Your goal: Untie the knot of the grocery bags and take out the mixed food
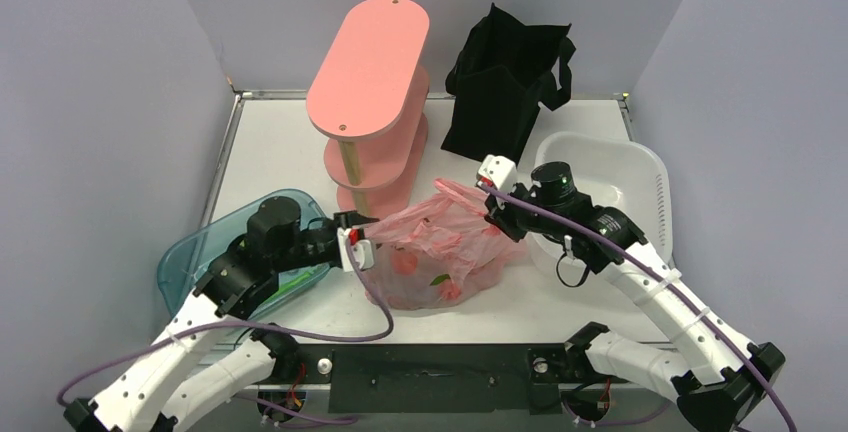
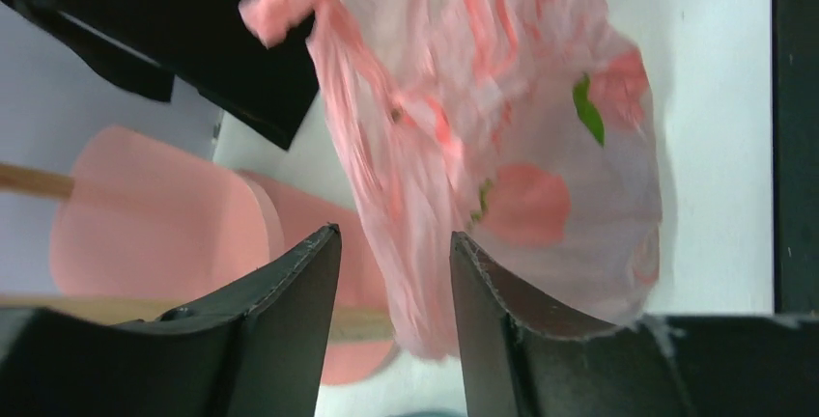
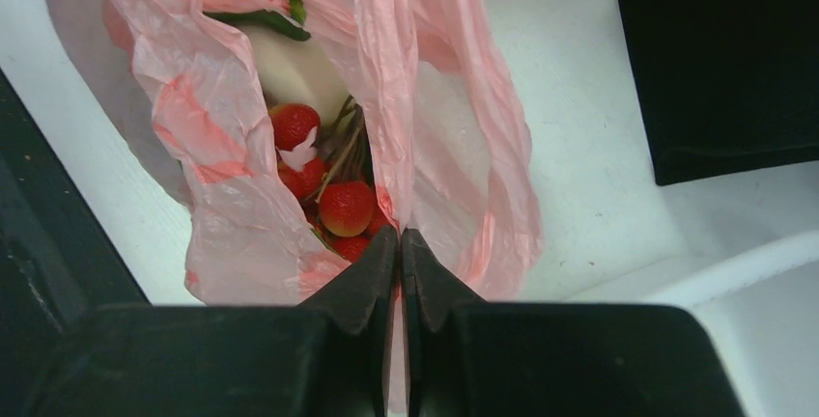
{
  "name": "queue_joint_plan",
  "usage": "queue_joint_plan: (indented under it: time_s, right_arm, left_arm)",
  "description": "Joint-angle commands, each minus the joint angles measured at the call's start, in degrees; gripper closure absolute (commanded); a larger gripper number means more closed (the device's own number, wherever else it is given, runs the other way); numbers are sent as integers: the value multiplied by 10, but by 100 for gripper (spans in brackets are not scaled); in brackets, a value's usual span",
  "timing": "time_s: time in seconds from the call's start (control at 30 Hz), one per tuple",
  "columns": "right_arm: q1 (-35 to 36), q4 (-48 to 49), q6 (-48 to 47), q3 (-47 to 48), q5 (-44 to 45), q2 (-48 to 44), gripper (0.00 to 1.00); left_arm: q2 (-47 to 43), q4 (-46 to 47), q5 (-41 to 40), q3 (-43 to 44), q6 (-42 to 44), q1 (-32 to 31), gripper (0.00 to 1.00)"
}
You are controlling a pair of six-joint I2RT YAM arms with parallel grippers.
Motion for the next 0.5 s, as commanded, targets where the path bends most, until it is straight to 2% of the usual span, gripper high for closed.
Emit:
queue_joint_plan:
  time_s: [0.0,0.13,0.2,0.3,0.4,0.47]
  right_arm:
    - [0,37,38,31,-29,-6,100]
    - [-5,61,72,37,-33,-14,100]
    - [-7,66,83,37,-30,-23,100]
    - [-15,69,92,23,-26,-46,100]
    - [-29,70,97,9,-23,-69,100]
    - [-36,68,96,-2,-19,-88,100]
  left_arm:
    - [89,102,-75,93,-80,-101,56]
    - [174,162,-143,123,-97,-175,51]
    - [207,201,-193,126,-110,-191,50]
    - [254,231,-247,134,-122,-199,50]
    - [291,253,-368,137,-125,-208,50]
    - [296,269,-420,131,-121,-206,50]
